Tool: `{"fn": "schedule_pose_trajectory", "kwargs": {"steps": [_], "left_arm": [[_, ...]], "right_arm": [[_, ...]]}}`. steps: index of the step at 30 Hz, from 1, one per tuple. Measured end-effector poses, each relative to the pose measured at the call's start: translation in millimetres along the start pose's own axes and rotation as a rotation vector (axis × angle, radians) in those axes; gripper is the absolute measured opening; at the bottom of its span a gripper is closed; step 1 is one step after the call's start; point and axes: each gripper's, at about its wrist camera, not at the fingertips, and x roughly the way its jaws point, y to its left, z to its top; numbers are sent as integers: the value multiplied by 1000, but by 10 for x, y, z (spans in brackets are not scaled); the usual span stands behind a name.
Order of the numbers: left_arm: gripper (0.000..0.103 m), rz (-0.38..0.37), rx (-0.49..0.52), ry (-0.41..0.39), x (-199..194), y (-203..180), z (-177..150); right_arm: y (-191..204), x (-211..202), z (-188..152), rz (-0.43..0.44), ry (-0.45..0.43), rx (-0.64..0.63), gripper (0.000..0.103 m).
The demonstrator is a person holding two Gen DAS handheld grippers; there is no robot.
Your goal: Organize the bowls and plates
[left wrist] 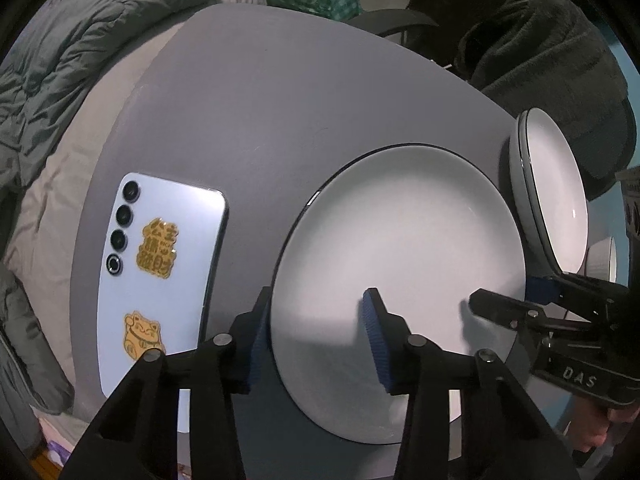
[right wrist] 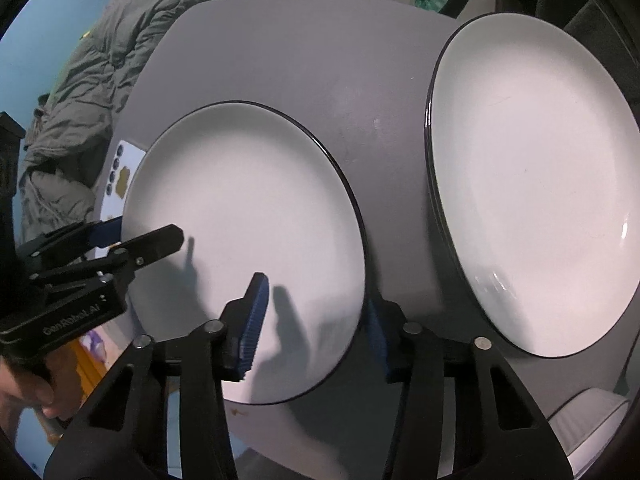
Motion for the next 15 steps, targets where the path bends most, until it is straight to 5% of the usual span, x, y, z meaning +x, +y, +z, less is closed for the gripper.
{"fn": "schedule_pose_trajectory", "kwargs": {"steps": [5, 15], "left_arm": [[37, -2, 4, 15, -1, -14, -19], [37, -46, 16, 62, 12, -214, -297]], "right_arm": [[-122, -5, -11, -3, 2, 25, 19], [-250, -29, -224, 16, 16, 56, 17]]}}
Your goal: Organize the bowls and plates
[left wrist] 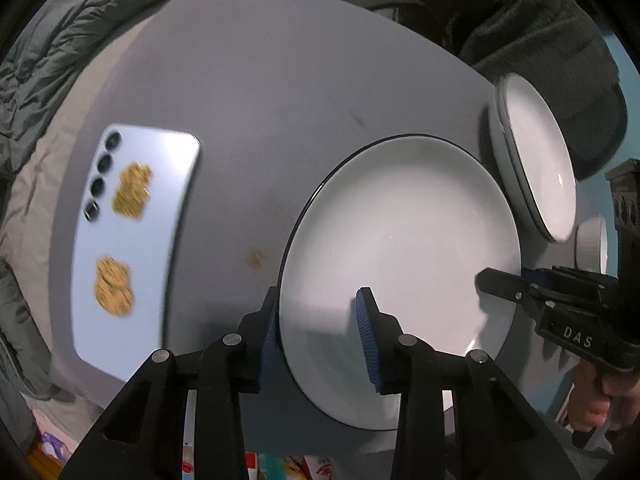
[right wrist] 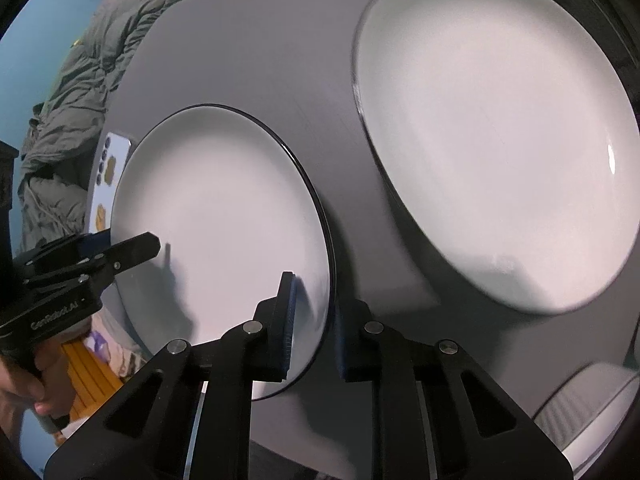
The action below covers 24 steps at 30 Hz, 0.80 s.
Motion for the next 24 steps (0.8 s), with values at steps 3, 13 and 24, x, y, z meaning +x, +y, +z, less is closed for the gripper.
{"fn": "schedule_pose_trajectory", "kwargs": {"steps": [3, 13, 24], "left_arm": [[37, -12, 22, 13, 30, -109, -140], [37, -61, 112, 56, 141, -619, -485], [37, -87, 208, 86, 223, -965, -554]], "right_arm": [[-52, -7, -129, -4, 3, 7, 17], [-503, -159, -734, -9, -8, 112, 17], [-897, -301, -1106, -35, -57, 251, 18]]}}
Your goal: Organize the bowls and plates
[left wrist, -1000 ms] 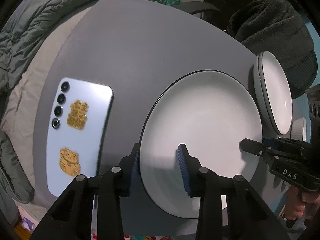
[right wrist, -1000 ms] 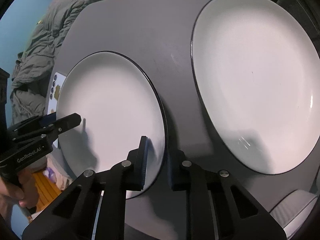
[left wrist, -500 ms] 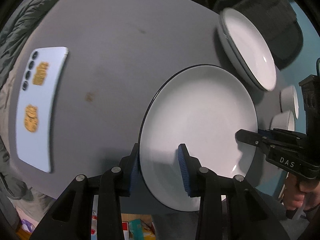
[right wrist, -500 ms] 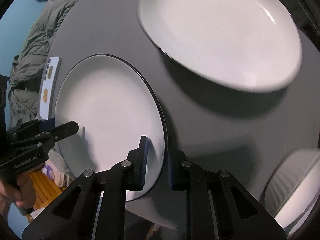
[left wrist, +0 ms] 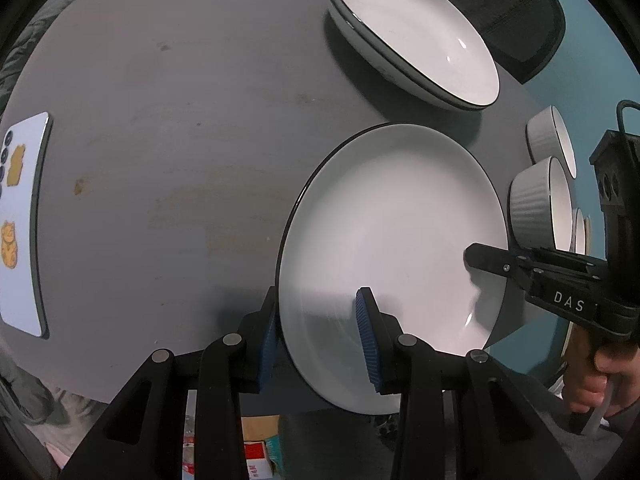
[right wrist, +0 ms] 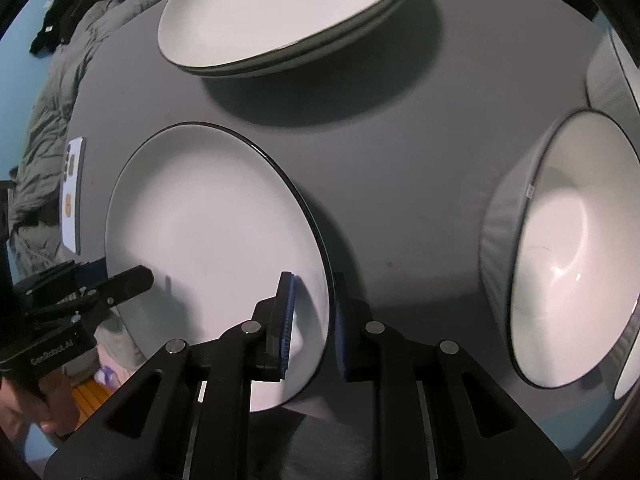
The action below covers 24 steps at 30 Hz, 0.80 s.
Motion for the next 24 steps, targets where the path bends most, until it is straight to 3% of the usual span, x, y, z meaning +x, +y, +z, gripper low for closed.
{"fn": "schedule_pose_trajectory", "kwargs": {"steps": [8, 15, 19, 24], "left_arm": [[37, -15, 29, -27, 14, 62, 31], [39, 44, 110, -29, 97, -50, 45], [51, 76, 131, -5, 131, -115, 58], [51, 78, 115, 1, 162, -189, 101]], "right_arm": [[70, 49, -60, -5, -35, 23, 19], [-47, 0, -150, -6, -84, 33, 22], [-143, -12, -185, 11, -86, 56, 22], [-260, -57, -246, 20, -97, 69, 22]]}}
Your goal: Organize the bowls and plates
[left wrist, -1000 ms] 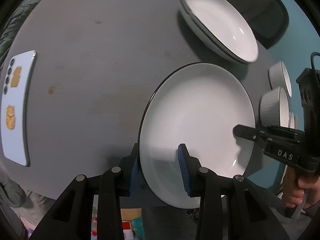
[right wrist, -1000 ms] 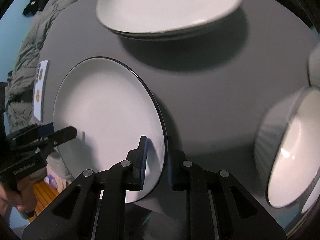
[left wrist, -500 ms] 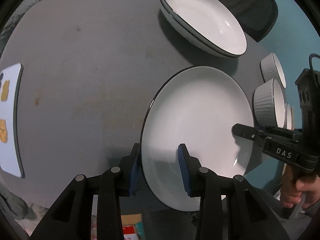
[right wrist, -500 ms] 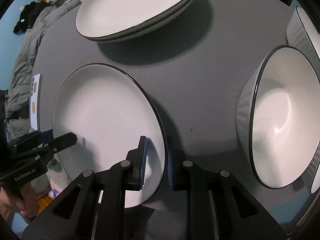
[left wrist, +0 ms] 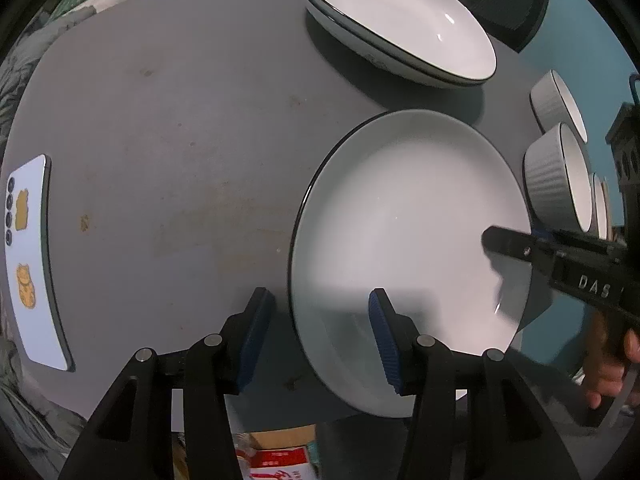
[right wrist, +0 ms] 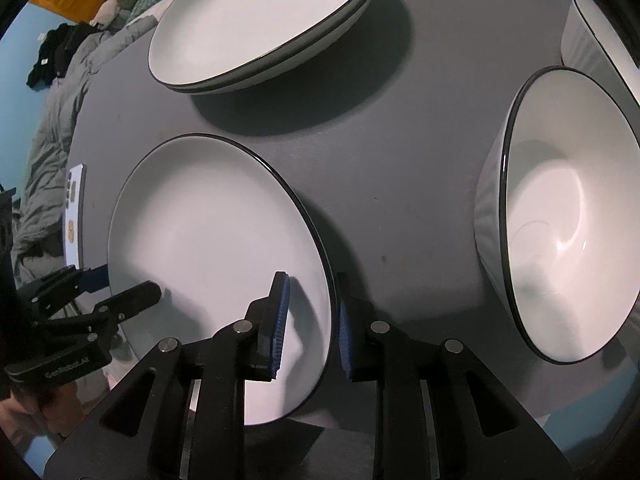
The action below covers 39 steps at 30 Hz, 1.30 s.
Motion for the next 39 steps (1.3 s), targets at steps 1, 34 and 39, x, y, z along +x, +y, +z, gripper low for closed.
{"fn": "schedule_pose_trajectory", "kwargs": {"steps": [1, 34, 39], "left_arm": [[51, -15, -14, 4, 9, -3, 12], [21, -90, -212, -4, -402, 410, 158], [21, -84, -190, -27, -533, 405, 306]], "right_arm": [[-8, -2, -2, 1, 4, -2, 22], [40, -253, 215, 49, 27, -53, 14], [63, -353, 318, 51, 13, -58, 14]]}}
